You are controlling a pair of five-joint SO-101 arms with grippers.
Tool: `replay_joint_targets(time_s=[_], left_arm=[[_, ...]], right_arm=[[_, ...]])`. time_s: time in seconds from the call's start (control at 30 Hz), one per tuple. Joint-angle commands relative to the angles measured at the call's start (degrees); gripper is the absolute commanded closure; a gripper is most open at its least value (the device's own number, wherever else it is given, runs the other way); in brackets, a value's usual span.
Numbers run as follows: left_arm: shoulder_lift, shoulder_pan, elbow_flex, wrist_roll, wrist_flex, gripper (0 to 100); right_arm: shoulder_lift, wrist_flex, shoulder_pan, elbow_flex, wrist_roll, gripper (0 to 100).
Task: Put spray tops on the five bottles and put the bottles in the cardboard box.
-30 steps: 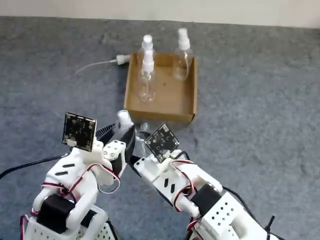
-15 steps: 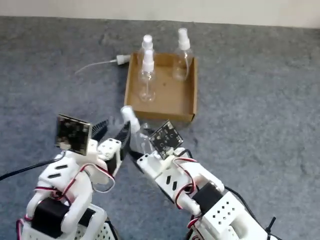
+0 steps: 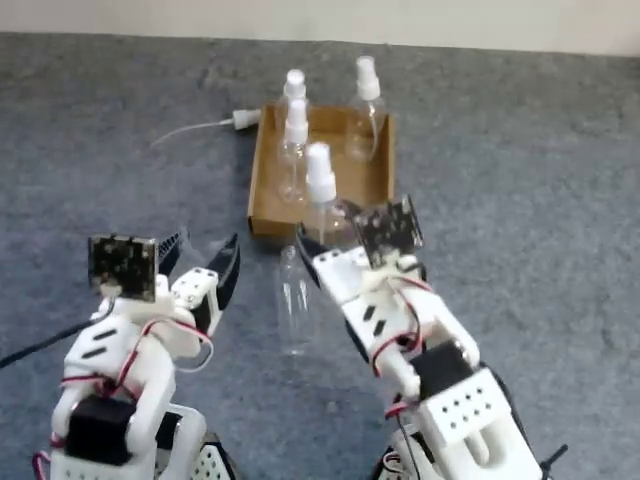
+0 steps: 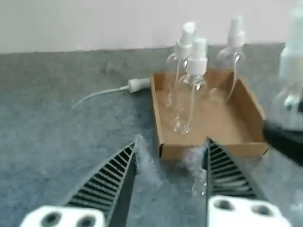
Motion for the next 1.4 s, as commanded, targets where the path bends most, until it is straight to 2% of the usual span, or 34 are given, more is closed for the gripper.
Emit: replay_joint_targets(time_s=[0.0,0.23,0.43,0.67,0.77,0.93,1.1,1.27,1.37], left_arm=[[6.81,-0.84,0.40,-0.53,-5.19,81],[17.63,1.36,0.04,-0.53,-9.49,81],[14.29,4.70,0.40,-0.53,-9.49,80],[13.32,7.78,1.89,-0.62,-9.93,73],[13.32,6.90,2.95,-0.88,-10.11,73],[13.41,4.00,5.85,-2.99,-16.09,73],[13.41,3.82,6.29,-2.99,-16.62,73],[13.41,3.74,6.29,-2.99,-16.53,73],[13.32,3.74,6.29,-2.99,-16.53,73]], right_arm=[[7.60,0.31,0.92,-10.77,-0.44,99.5],[24.40,0.40,0.57,-26.86,-0.62,99.5],[35.47,0.57,-3.03,-35.91,-0.70,99.5],[38.46,1.10,-7.43,-38.37,-0.70,99.5],[38.46,6.90,-7.69,-40.84,-0.70,99.5],[38.46,21.05,-7.52,-48.48,-0.70,99.5],[38.37,32.40,-7.43,-54.46,-0.70,99.5],[38.37,35.56,-5.49,-57.19,-0.53,99.5],[38.55,35.12,-1.80,-57.27,-0.26,99.5]])
